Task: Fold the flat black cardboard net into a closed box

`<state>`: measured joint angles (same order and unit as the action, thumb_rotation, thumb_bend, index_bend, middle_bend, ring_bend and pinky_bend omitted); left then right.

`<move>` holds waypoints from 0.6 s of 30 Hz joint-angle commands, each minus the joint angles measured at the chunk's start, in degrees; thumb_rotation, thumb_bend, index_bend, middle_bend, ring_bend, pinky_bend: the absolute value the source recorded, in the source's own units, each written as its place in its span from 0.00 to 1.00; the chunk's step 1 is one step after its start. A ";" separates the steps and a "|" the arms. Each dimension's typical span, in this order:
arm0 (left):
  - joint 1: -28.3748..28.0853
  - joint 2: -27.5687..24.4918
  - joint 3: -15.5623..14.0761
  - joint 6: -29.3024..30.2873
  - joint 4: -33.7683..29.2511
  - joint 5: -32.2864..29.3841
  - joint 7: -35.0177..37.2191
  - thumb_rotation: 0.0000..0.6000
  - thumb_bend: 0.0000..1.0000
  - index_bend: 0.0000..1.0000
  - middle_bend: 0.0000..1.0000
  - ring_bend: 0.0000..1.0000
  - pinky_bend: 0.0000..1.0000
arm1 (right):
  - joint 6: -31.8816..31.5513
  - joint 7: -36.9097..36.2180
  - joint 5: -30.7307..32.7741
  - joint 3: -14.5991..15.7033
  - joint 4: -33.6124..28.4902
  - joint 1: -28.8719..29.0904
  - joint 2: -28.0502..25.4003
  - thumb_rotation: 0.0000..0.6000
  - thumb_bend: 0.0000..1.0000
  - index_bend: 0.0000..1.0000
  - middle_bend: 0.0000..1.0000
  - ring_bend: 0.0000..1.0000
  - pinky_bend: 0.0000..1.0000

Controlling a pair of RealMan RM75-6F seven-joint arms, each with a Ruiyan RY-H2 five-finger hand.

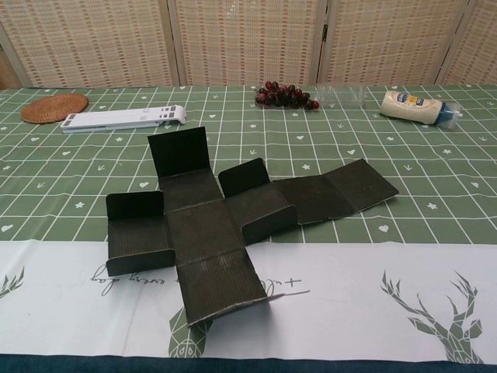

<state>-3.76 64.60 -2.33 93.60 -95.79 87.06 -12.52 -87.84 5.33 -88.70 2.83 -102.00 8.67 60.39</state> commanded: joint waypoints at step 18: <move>-11.52 8.80 2.88 -14.84 13.95 6.35 7.53 1.00 0.10 0.09 0.03 0.36 0.68 | 8.42 14.15 4.94 -5.22 -10.18 3.97 2.24 1.00 0.50 0.03 0.28 0.80 0.94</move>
<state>-13.61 71.95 0.18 80.56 -83.26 92.57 -5.87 -81.69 16.80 -86.37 -0.96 -110.70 11.17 61.48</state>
